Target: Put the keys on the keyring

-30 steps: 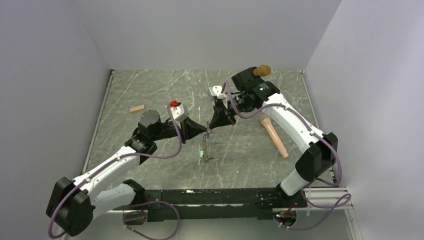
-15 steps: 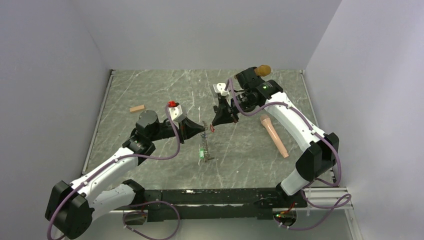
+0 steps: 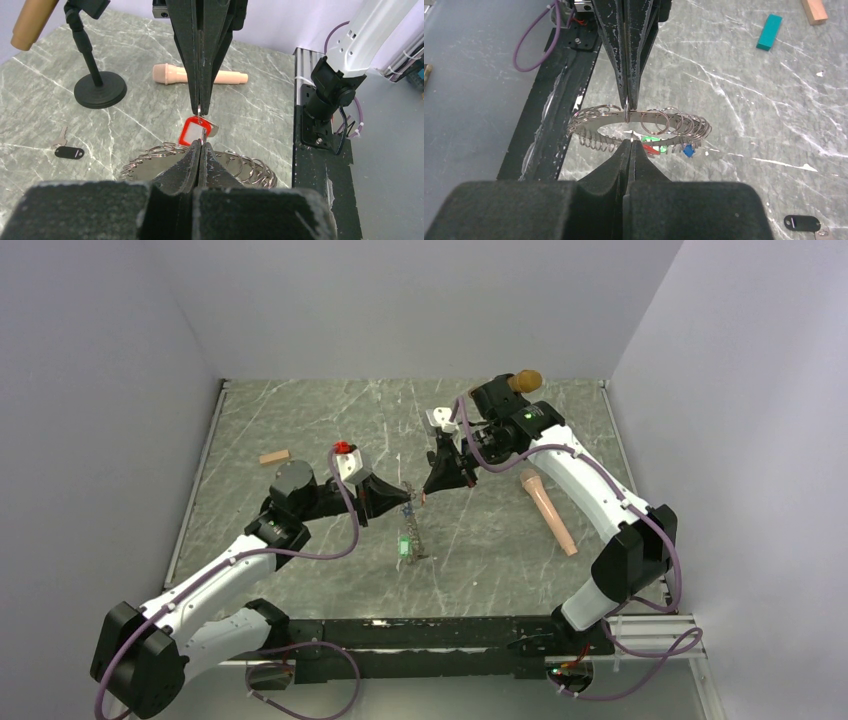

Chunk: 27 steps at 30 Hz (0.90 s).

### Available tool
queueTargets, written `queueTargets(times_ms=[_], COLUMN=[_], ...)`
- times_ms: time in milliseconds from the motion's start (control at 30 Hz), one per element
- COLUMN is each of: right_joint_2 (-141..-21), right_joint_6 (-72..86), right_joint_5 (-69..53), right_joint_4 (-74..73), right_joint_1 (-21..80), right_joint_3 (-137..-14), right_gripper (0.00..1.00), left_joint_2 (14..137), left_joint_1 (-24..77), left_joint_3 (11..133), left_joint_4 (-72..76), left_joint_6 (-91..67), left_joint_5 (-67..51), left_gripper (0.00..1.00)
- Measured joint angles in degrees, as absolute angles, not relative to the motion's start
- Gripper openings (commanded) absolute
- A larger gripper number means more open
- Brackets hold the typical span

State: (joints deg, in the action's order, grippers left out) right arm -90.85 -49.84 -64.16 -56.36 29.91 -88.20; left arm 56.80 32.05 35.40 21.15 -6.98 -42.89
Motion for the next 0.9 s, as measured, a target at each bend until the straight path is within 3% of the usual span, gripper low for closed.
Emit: queueTargets(times_ms=[900], right_joint_2=[-90.85], right_joint_6=[-49.65], right_joint_5=[-66.41], right_joint_4=[-56.25], right_joint_1=[30.48], right_joint_3=[-87.99], right_gripper=[0.00], left_joint_2=[56.80], left_joint_1=[32.05], left_joint_3=[35.38], left_joint_4=[24.08], left_joint_6=[-8.25], left_joint_5=[-43.27], left_gripper=[0.00])
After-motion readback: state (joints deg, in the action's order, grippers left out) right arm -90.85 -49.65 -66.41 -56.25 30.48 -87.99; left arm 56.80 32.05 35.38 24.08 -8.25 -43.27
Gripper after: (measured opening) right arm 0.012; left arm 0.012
